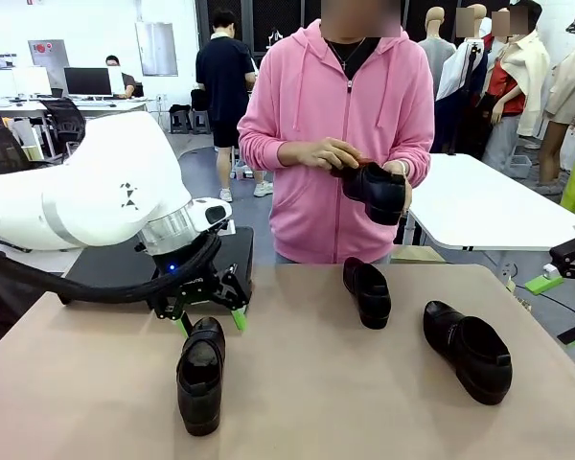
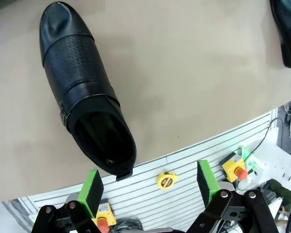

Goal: Organize the shoes by placing them on the stand.
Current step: Place the Shoe from the middle of the table onto the Shoes Stand.

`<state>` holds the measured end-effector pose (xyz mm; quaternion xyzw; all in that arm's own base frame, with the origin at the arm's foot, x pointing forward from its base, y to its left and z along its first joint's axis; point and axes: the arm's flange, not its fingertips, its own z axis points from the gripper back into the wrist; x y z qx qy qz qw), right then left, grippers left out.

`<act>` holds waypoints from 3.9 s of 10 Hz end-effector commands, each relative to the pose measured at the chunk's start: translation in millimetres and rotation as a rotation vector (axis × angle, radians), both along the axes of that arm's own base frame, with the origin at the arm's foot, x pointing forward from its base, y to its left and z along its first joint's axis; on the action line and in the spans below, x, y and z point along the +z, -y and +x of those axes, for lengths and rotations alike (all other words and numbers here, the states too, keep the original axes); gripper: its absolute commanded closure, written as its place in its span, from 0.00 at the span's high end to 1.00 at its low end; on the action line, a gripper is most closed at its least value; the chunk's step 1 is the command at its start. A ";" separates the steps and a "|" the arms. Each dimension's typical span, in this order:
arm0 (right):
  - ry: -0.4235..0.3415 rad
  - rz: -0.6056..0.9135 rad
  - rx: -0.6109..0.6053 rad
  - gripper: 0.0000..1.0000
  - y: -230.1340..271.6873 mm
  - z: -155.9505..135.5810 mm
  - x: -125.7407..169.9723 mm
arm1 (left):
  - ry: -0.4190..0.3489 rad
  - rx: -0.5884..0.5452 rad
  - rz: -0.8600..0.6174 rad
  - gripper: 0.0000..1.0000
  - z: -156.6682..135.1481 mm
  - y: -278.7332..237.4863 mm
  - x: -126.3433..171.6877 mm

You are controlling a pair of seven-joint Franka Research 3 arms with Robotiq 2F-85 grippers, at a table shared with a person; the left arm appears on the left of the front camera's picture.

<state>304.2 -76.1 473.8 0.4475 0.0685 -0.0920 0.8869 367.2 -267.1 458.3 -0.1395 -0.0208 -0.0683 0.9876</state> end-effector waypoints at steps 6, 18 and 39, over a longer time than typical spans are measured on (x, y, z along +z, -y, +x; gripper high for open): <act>0.017 0.026 0.009 1.00 1.5 1.6 3.8 | 0.000 0.131 0.125 1.00 -8.6 30.7 -82.1; 0.017 0.026 0.009 1.00 1.5 1.6 3.8 | 0.088 0.172 0.243 0.00 7.8 37.9 -111.7; 0.017 0.026 0.009 1.00 1.5 1.6 3.8 | 0.331 0.008 0.337 0.00 61.8 -232.1 87.1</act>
